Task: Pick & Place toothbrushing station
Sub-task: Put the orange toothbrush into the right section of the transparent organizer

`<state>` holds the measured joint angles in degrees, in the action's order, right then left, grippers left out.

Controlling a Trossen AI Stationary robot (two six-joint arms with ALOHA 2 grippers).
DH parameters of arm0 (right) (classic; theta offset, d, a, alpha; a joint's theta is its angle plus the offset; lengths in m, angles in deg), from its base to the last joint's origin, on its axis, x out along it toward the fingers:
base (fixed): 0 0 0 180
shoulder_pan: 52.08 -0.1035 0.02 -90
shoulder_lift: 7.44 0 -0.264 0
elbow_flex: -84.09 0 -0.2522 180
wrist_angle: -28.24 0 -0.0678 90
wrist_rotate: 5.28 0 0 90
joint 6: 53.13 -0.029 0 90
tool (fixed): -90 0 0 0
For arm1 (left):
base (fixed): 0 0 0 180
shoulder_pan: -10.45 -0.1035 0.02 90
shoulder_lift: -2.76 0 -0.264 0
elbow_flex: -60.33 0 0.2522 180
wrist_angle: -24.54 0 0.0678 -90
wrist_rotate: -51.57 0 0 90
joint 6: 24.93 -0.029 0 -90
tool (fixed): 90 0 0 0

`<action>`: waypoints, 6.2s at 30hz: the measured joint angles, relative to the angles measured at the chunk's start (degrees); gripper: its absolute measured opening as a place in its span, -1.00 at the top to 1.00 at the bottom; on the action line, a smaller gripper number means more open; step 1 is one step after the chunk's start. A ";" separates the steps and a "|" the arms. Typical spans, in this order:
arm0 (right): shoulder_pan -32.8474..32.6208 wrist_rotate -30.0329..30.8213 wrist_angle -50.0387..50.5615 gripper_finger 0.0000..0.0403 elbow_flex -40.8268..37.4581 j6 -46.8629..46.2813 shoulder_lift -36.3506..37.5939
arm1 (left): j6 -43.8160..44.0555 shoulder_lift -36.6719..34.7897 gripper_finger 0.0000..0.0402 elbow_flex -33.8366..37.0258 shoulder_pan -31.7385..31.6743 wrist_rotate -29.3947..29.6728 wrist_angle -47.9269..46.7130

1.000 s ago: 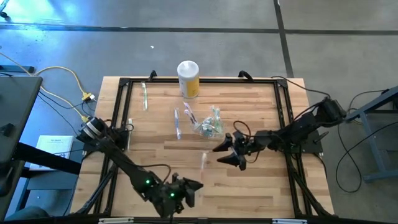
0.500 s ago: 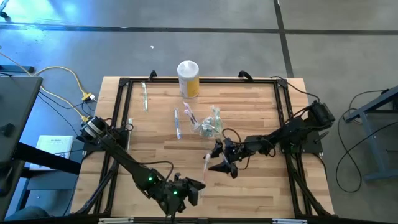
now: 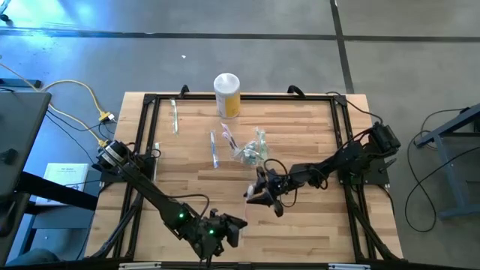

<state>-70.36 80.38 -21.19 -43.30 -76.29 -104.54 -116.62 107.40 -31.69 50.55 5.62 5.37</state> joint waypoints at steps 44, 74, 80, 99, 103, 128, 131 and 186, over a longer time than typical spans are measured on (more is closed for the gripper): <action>-4.40 40.43 46.71 0.96 -0.07 15.97 21.91 | 97.48 -25.03 0.03 0.04 -14.62 -8.79 -57.87; 12.67 34.08 63.87 0.96 -0.02 9.24 23.60 | 101.05 -26.80 0.03 0.06 -28.49 -33.79 -67.65; 14.78 31.15 61.98 0.80 0.05 6.30 20.27 | 102.20 -26.82 0.03 0.07 -28.49 -34.71 -67.89; 13.71 29.39 62.65 0.06 -0.04 6.46 27.74 | 129.29 -26.82 0.03 9.39 -28.46 -38.92 -68.23; 12.26 29.40 62.37 0.09 -0.04 6.88 29.40 | 132.93 -26.49 0.03 12.03 -28.46 -40.71 -67.60; 7.98 29.27 59.38 0.13 -0.04 9.90 30.42 | 178.00 -26.05 0.03 36.69 -28.51 -43.66 -66.98; 7.98 29.26 59.23 0.13 -0.04 9.90 30.42 | 178.62 -25.51 0.03 36.86 -28.52 -43.23 -66.28; 7.34 24.59 59.59 0.13 -0.02 9.24 28.13 | 142.29 -14.43 0.03 33.47 -70.71 -30.33 -67.62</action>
<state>-63.02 104.97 38.40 -43.32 -67.05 -76.41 25.67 92.98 1.78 -20.15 -24.71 -62.24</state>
